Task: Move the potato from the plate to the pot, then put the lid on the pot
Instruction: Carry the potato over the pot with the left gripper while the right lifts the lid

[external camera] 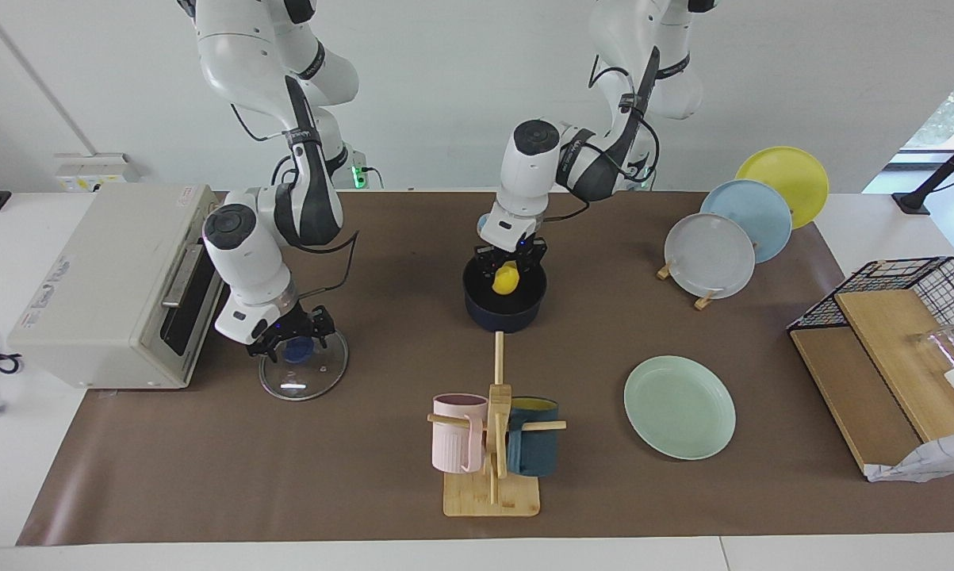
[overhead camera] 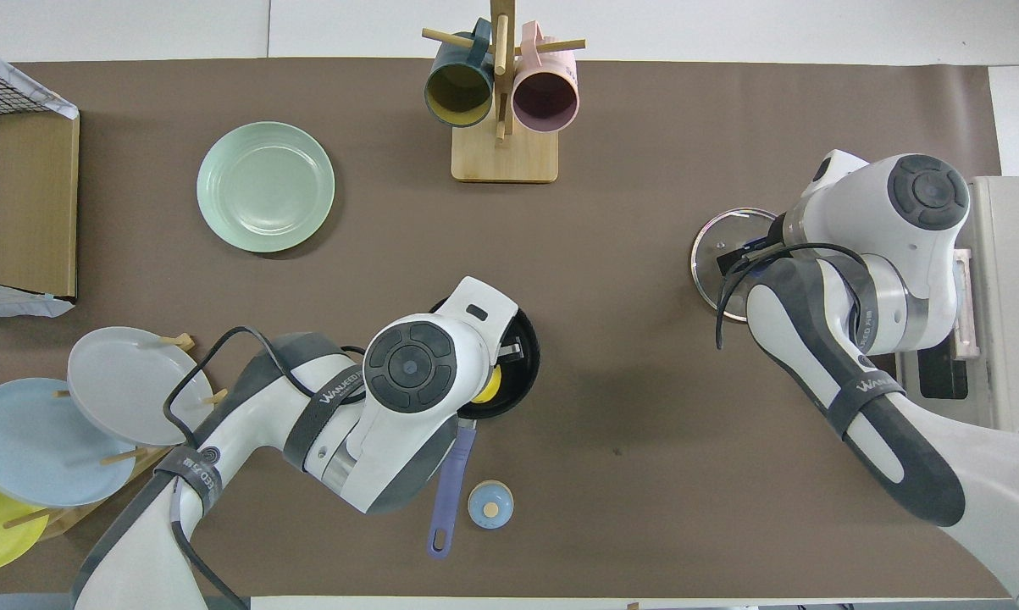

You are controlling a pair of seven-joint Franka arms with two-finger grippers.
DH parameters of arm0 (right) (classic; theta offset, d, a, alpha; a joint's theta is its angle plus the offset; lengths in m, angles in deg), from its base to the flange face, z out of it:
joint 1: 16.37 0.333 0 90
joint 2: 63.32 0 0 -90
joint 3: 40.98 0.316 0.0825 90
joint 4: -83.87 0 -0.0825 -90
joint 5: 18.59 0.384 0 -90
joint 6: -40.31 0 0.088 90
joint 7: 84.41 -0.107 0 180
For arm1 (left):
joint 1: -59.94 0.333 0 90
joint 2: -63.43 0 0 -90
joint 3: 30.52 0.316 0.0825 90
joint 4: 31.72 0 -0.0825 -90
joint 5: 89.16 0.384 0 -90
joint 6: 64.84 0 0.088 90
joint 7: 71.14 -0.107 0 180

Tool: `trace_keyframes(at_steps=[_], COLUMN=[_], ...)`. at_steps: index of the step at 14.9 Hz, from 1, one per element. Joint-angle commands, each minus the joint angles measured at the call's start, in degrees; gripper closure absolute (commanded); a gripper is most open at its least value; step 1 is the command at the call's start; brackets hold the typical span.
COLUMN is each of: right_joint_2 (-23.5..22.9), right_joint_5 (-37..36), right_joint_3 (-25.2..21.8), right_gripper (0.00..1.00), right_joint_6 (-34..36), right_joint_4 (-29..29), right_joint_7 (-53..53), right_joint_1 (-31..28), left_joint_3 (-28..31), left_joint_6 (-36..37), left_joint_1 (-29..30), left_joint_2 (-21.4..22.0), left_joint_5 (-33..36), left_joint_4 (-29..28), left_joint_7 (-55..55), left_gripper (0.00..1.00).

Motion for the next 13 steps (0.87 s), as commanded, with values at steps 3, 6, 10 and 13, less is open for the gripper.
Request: trace_keyframes(at_steps=[3, 6, 10, 13], right_joint_2=[-0.1, -0.1, -0.1, 0.1], right_joint_5=[1.2, 1.2, 1.2, 1.2], right_joint_3=[0.3, 0.3, 0.3, 0.4], right_gripper=[0.23, 0.5, 0.56, 0.58], right_joint_6=[-1.1, -0.8, 0.3, 2.1], right_joint_4=[-0.6, -0.4, 0.2, 1.5], right_joint_7=[2.1, 2.2, 2.2, 1.7], right_joint_1=[-0.7, -0.8, -0.7, -0.5], left_joint_3=[1.0, 1.0, 1.0, 1.0], left_joint_6=[-2.6, -2.7, -2.4, -2.4], left_joint_1=[-1.3, -1.3, -1.1, -1.1], left_joint_2=[-0.8, -0.9, -0.9, -0.9], left_joint_5=[2.0, 3.1, 3.1, 3.1], left_joint_4=[-1.5, -1.8, -1.9, -2.1], left_joint_7=[0.0, -2.0, -4.0, -4.5], left_gripper=[1.0, 1.0, 0.71, 0.03])
